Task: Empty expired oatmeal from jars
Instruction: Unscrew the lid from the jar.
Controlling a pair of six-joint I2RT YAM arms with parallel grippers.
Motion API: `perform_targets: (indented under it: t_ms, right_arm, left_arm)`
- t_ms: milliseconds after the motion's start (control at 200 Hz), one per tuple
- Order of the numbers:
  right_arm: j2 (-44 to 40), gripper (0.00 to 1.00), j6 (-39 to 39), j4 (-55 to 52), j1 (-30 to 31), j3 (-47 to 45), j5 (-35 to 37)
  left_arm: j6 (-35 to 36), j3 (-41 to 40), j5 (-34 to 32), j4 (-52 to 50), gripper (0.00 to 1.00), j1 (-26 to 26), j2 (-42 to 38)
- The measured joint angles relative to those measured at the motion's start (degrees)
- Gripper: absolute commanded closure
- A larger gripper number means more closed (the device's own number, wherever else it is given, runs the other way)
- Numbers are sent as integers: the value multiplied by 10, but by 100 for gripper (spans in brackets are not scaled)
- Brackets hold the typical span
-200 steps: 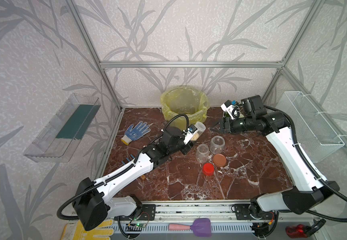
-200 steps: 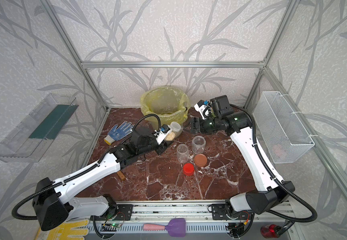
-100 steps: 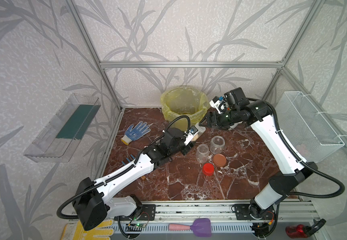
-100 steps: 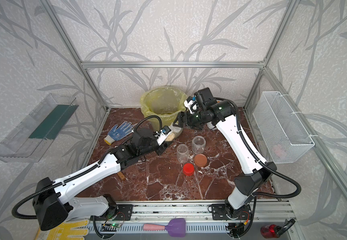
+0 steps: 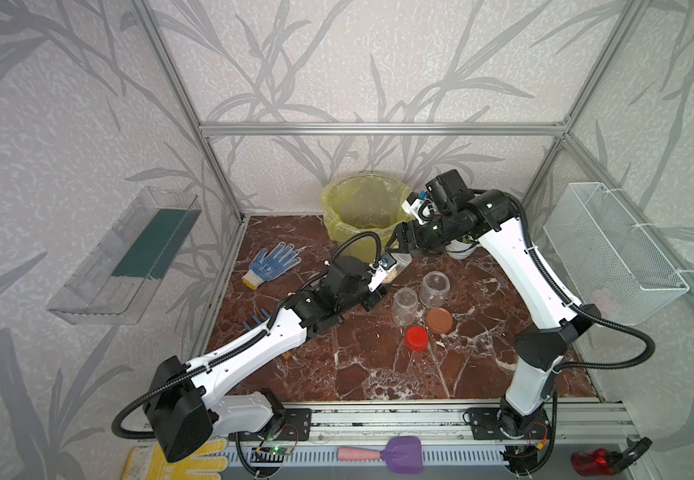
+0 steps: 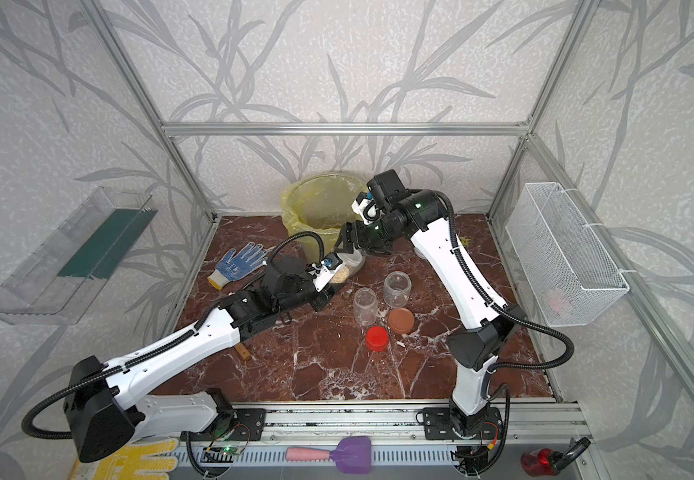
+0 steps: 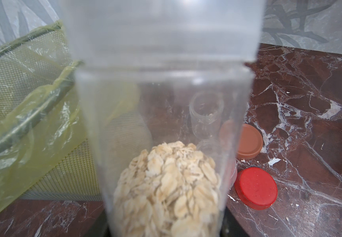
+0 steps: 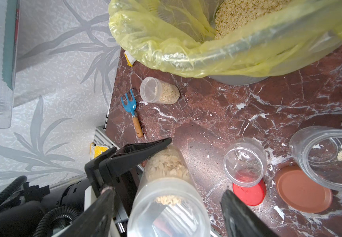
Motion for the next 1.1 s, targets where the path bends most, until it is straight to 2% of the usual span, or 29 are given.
perform_targets:
  t_ms: [215, 380, 650, 785, 925, 1100]
  right_arm:
    - [0, 26, -11, -20, 1, 0, 3]
    - [0, 34, -18, -33, 4, 0, 1]
    - [0, 57, -31, -38, 6, 0, -12]
    - [0, 62, -43, -41, 6, 1, -15]
    - [-2, 64, -100, -43, 10, 0, -32]
    - [-38, 70, -208, -6, 16, -49, -51]
  left_arm:
    - [0, 0, -3, -2, 100, -1, -2]
    - [1, 0, -6, -5, 100, -2, -2]
    - [0, 0, -4, -9, 100, -3, -2]
    - [-7, -1, 6, -7, 100, -3, -4]
    - [-28, -27, 57, 10, 100, 12, -27]
    - [-68, -47, 160, 27, 100, 37, -44]
